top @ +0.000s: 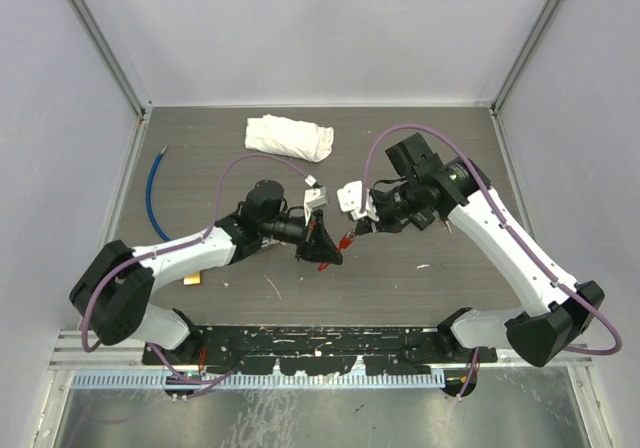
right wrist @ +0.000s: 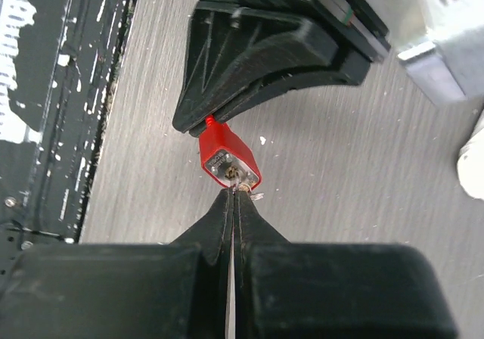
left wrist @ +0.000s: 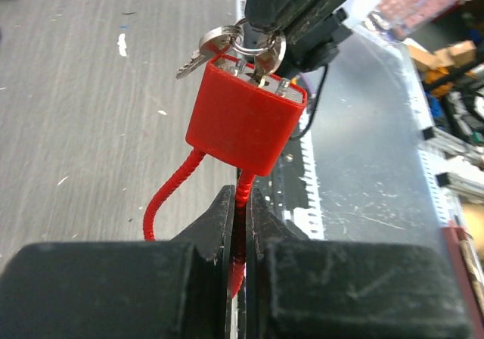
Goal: Lock with the key
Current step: Lock the lock.
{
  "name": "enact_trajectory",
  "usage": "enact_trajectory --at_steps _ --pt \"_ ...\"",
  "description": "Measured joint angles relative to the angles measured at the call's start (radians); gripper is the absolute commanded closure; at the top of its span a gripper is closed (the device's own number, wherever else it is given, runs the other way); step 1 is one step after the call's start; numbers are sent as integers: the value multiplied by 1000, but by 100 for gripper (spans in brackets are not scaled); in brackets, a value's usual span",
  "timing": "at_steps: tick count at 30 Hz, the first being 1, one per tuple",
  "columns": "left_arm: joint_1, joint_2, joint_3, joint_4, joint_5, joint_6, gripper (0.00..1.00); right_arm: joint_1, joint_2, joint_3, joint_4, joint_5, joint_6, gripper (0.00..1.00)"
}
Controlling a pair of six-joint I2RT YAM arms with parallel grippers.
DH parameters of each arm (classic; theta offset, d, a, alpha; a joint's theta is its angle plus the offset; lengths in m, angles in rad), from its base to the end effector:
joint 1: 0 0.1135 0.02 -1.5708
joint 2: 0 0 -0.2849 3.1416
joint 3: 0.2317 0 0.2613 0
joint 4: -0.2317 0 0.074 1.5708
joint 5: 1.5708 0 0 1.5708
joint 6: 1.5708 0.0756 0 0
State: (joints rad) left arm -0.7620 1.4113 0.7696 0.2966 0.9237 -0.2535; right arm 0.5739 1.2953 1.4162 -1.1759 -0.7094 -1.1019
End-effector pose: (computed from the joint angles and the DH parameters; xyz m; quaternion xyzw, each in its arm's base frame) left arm 0.1949 -0.2693 0.2502 0.4323 0.6443 -0.5689 0.2727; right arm 0.1853 0.1784 0.3636 -0.7332 0.5408 0.2618 0.3185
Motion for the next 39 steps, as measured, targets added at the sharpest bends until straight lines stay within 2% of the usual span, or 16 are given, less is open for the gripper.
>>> enact_trajectory --at_steps 4,7,11,18,24,27,31,39 --pt "21 58 18 70 115 -91 100 0 -19 0 -41 -8 -142 97" --pt "33 84 28 87 173 -132 100 0 -19 2 -61 -8 -190 81" --pt "44 88 52 57 198 -123 100 -11 -19 27 -57 -2 -154 54" --pt "47 81 68 -16 191 -80 100 -109 -77 73 -24 -58 -2 34" --pt "47 53 67 -34 154 -71 100 -114 -143 -29 125 -136 332 33" --pt "47 39 67 -34 145 -71 100 -114 -137 -80 163 -146 433 34" --pt "43 38 67 -36 139 -71 100 -114 -109 -111 185 -145 502 37" --pt "41 37 67 -43 136 -71 100 -114 -104 -114 208 -118 526 46"
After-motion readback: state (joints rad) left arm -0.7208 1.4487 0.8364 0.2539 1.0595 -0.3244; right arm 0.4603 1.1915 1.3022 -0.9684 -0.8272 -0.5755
